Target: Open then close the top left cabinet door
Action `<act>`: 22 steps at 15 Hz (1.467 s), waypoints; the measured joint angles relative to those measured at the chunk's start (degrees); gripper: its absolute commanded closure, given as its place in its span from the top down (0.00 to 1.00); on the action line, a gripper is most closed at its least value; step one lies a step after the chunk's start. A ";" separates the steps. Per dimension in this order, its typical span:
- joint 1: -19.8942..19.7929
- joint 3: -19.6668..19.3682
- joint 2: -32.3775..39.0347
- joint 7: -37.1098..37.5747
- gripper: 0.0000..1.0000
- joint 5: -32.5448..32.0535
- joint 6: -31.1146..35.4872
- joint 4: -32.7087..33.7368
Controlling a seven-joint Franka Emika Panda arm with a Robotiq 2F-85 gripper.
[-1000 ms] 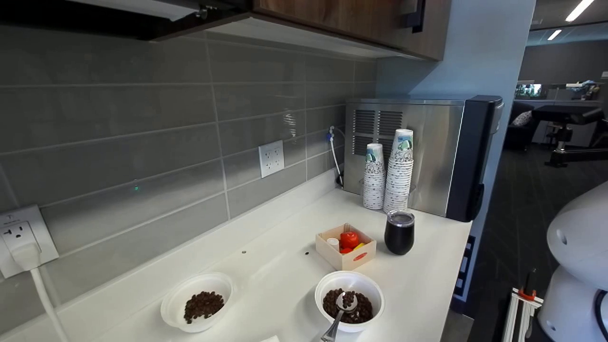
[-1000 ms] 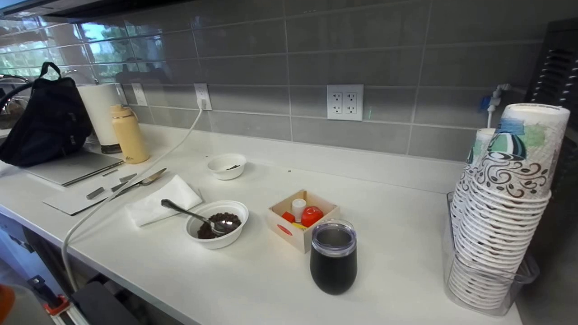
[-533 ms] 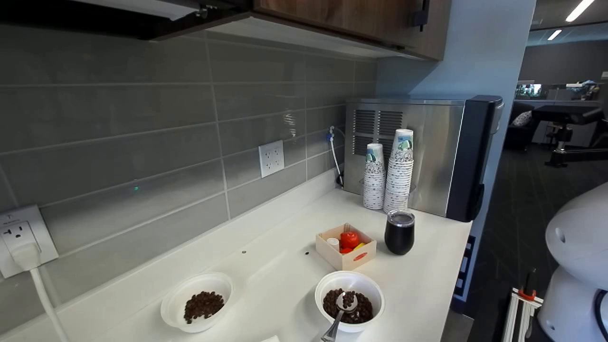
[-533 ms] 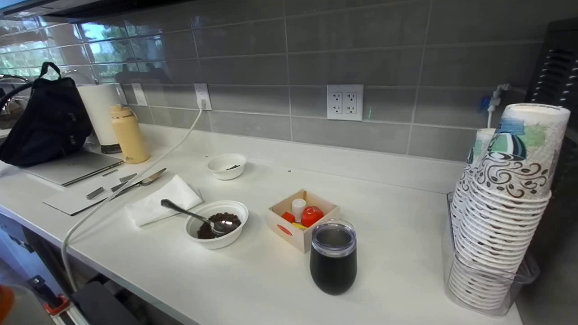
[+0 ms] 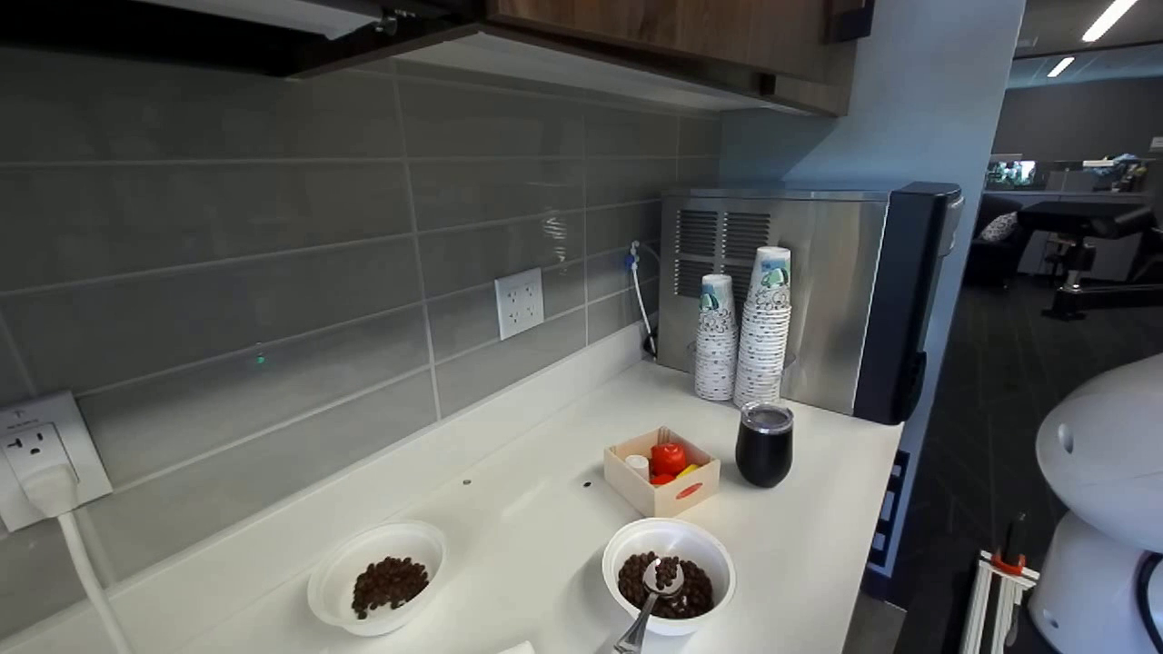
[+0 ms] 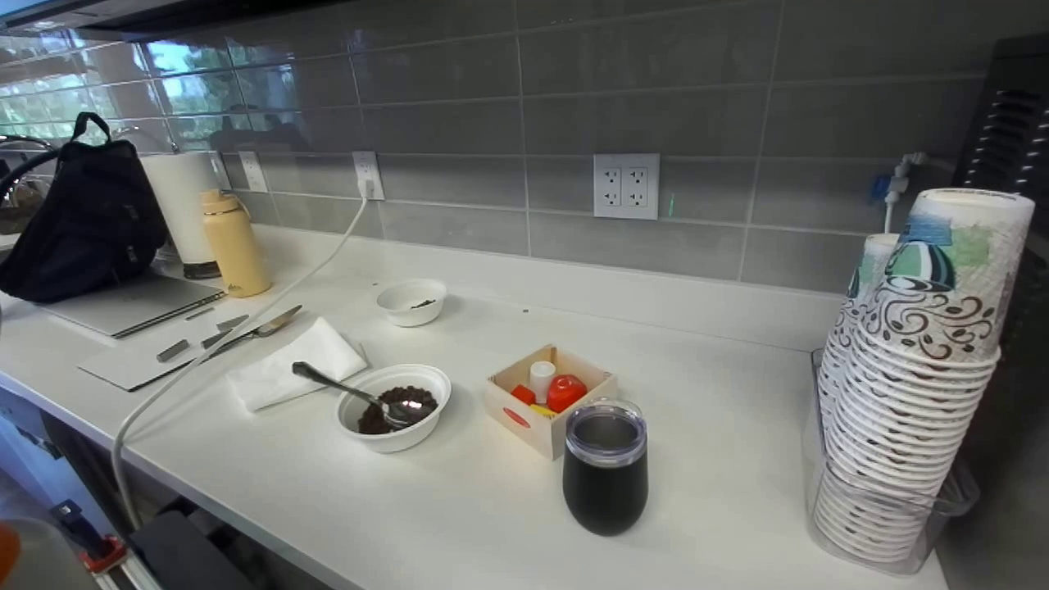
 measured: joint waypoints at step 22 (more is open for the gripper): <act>-3.89 -2.44 -19.18 -4.60 1.00 -1.18 -0.75 -11.52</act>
